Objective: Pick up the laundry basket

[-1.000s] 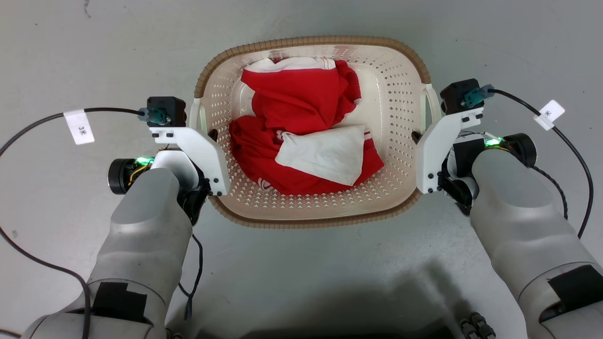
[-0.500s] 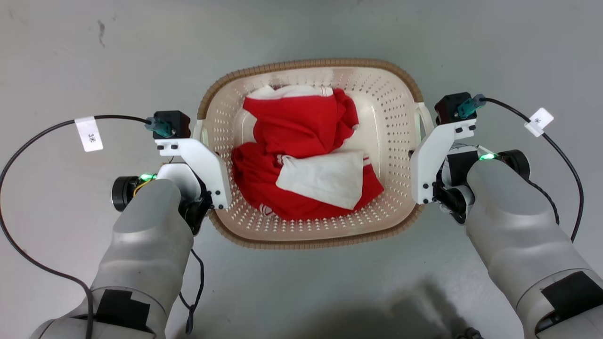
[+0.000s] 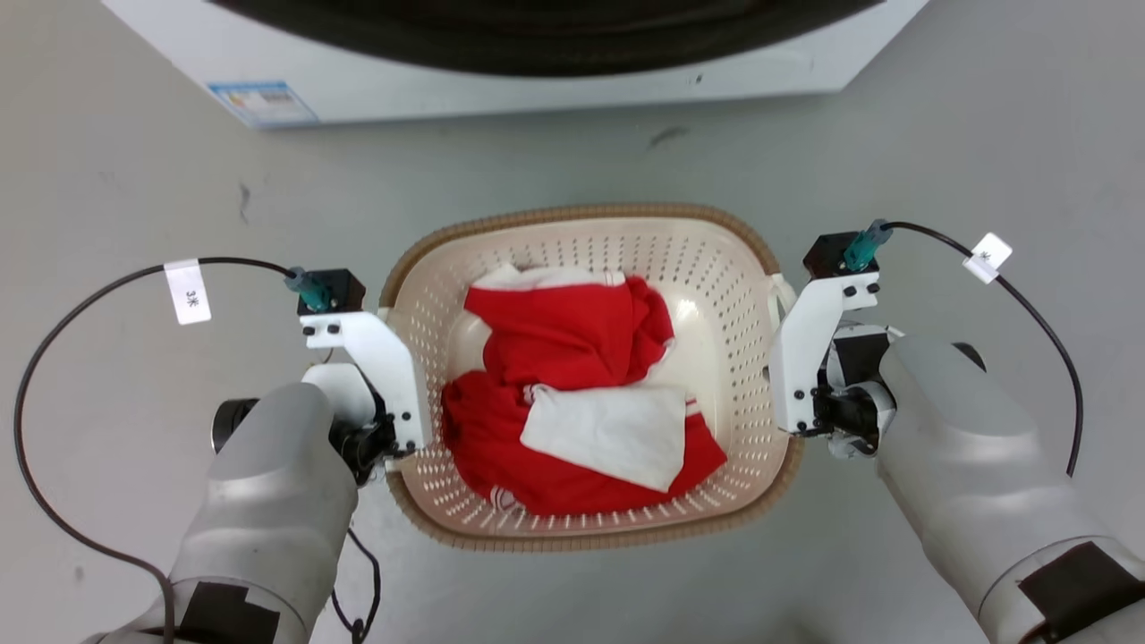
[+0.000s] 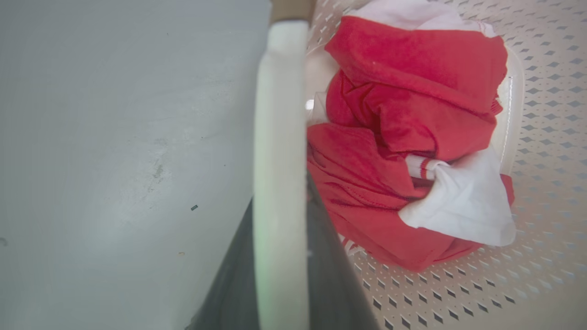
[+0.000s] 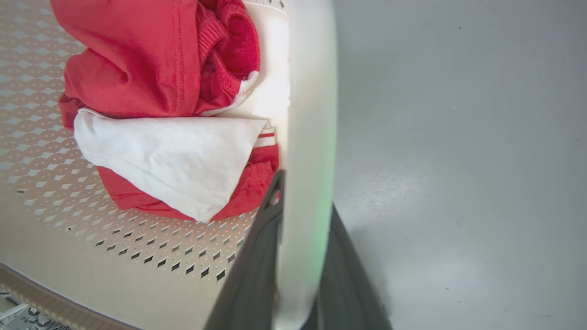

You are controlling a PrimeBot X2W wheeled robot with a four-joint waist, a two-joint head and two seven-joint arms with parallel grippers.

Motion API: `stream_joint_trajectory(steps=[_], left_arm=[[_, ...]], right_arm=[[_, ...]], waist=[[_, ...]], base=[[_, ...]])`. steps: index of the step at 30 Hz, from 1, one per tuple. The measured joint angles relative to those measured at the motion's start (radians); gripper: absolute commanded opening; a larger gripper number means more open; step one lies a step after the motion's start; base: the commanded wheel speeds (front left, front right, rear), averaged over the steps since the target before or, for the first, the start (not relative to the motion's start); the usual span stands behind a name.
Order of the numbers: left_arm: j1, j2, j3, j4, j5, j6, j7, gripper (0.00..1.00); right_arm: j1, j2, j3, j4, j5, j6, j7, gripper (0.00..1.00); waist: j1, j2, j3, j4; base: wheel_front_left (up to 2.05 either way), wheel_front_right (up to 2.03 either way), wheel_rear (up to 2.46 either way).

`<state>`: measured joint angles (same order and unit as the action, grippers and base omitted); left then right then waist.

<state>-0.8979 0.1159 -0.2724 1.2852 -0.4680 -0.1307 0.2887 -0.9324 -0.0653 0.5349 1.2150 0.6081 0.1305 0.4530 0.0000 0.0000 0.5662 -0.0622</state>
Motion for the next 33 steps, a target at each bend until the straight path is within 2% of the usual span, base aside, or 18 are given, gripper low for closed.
stream_joint_trajectory(steps=[5,14,33], left_arm=[[0.032,0.002,-0.001,0.002,-0.014,0.003,0.063,0.00],[0.080,-0.001,-0.003,0.003,-0.030,0.016,0.111,0.00],[0.236,-0.009,-0.011,0.004,-0.066,0.026,0.153,0.00]], right_arm=[[0.034,-0.007,0.030,-0.011,0.042,0.000,0.044,0.00],[0.085,-0.020,0.073,-0.006,0.092,0.000,0.077,0.00],[0.224,-0.016,0.118,0.036,0.166,0.001,0.102,0.00]], waist=[[0.0000,0.0000,-0.083,-0.004],[-0.0001,0.0000,-0.228,0.001],[-0.0002,0.0000,-0.452,0.000]], base=[[0.00,0.00,0.00],[0.00,0.00,0.00],[0.00,0.00,0.00]])
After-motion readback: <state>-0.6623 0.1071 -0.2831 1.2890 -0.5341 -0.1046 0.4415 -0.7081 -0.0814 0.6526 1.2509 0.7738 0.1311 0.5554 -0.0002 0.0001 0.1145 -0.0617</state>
